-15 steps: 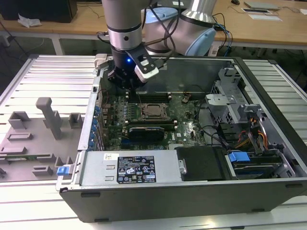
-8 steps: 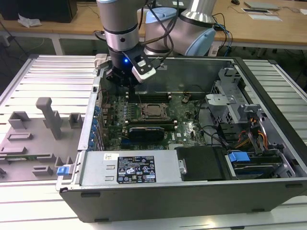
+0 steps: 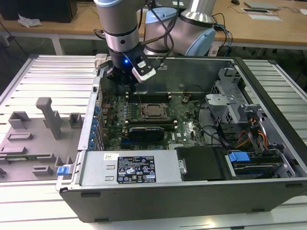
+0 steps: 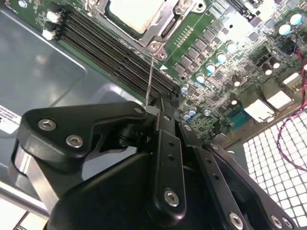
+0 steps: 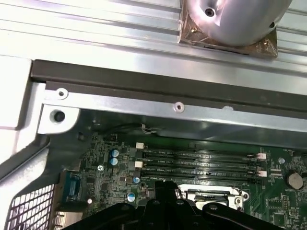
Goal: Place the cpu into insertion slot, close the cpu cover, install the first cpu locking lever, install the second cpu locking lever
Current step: 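Install the first cpu locking lever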
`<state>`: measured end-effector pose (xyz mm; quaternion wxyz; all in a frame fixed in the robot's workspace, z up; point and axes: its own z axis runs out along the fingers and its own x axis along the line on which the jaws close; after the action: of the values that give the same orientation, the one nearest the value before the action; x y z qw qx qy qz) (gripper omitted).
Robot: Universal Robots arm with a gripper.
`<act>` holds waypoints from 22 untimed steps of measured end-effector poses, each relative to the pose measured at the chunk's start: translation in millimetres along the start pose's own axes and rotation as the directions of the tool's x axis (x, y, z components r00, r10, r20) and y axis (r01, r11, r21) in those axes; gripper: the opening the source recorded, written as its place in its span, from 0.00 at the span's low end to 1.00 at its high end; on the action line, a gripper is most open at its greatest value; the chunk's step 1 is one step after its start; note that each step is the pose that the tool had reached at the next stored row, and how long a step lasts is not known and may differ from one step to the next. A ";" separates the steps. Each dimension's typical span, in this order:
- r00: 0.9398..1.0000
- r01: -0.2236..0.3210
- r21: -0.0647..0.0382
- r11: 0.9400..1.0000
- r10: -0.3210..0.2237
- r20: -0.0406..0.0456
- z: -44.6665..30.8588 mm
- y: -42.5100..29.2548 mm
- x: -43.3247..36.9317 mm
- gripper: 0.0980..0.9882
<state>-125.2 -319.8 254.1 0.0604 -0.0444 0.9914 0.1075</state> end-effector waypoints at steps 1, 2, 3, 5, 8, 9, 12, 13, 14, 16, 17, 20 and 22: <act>1.000 0.000 0.000 1.000 0.000 0.000 0.3 -0.2 -1.8 0.01; 1.000 0.000 0.000 1.000 0.000 0.000 0.5 -0.4 -3.1 0.01; 1.000 0.000 -0.001 1.000 0.000 0.000 0.9 -0.8 -6.2 0.01; 1.000 0.000 -0.002 1.000 0.000 0.000 1.7 -2.1 -13.4 0.01; 1.000 0.000 -0.004 1.000 0.000 0.001 2.8 -4.7 -23.6 0.01; 1.000 -0.001 -0.005 1.000 0.001 0.001 3.3 -6.8 -30.5 0.01; 1.000 -0.001 -0.006 1.000 0.001 0.001 4.2 -9.9 -40.5 0.01; 1.000 -0.001 -0.006 1.000 0.001 0.001 4.3 -10.1 -41.4 0.01; 1.000 -0.001 -0.006 1.000 0.001 0.001 4.3 -10.1 -41.5 0.01; 1.000 0.000 -0.006 1.000 0.000 0.003 4.3 -10.1 -41.5 0.01; 1.000 0.002 -0.005 1.000 -0.002 0.010 4.5 -10.1 -41.4 0.01; 0.999 0.011 0.004 1.000 -0.011 0.049 4.6 -10.1 -41.0 0.01; 0.997 0.018 0.009 1.000 -0.019 0.080 5.2 -10.2 -40.6 0.01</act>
<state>-83.4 -325.5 252.2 0.1012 -0.0490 0.9882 0.1044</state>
